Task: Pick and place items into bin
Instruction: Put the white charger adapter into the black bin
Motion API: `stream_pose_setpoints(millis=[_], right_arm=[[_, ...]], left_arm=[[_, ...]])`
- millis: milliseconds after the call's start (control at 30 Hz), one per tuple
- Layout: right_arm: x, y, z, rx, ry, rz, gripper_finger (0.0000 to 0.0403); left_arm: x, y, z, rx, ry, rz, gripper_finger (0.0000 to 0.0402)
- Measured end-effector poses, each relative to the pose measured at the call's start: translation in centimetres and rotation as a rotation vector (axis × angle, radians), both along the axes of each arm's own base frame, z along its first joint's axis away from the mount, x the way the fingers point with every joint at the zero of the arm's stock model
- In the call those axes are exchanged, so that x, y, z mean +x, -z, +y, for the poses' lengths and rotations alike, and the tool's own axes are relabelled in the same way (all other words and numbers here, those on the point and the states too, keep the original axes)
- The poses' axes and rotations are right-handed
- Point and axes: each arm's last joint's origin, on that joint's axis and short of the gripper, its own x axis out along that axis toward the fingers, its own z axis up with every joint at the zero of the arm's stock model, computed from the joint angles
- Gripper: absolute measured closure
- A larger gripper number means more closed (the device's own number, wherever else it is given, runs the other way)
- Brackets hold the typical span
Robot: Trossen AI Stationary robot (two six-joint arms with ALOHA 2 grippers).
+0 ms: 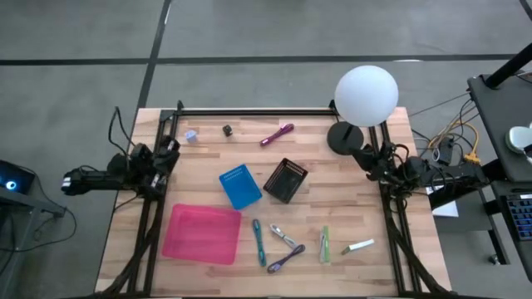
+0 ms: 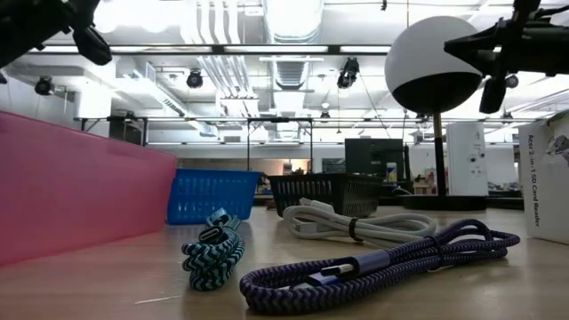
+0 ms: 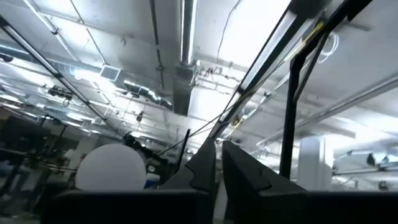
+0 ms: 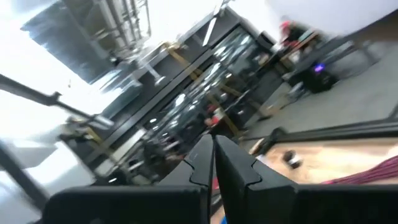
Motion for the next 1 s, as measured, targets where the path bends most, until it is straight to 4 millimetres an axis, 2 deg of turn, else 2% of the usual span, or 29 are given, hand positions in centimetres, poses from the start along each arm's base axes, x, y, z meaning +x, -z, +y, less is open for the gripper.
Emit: stream_pose_setpoints(millis=[100, 300, 400, 600, 767, 867, 1000], right_arm=[[-0.1, 0.0, -0.1, -0.007, 0.064, 0.018, 0.0394], [-0.1, 0.1, -0.2, -0.003, 0.087, 0.023, 0.0394], [-0.1, 0.1, -0.2, -0.003, 0.086, 0.025, 0.0394], [-0.1, 0.1, -0.2, -0.004, 0.086, 0.027, 0.0394], [-0.1, 0.1, -0.2, -0.004, 0.085, 0.028, 0.0394], [-0.1, 0.1, -0.2, -0.004, 0.085, 0.029, 0.0394], [0.0, 0.2, -0.2, -0.005, 0.084, 0.034, 0.0394]], left_arm=[[0.0, -0.9, 0.1, 0.02, -0.041, -0.005, 0.0346], [1.2, -2.7, 0.4, -0.036, -0.135, 0.055, 0.0232], [2.0, -4.3, 0.5, -0.091, -0.133, 0.064, 0.0201], [4.2, -6.7, 0.6, -0.111, -0.179, 0.142, 0.0195], [6.0, -8.5, 0.8, -0.125, -0.233, 0.317, 0.0194], [7.7, -9.0, 0.8, -0.106, -0.249, 0.473, 0.0194], [9.4, -9.6, 1.0, -0.046, -0.282, 0.585, 0.0194]])
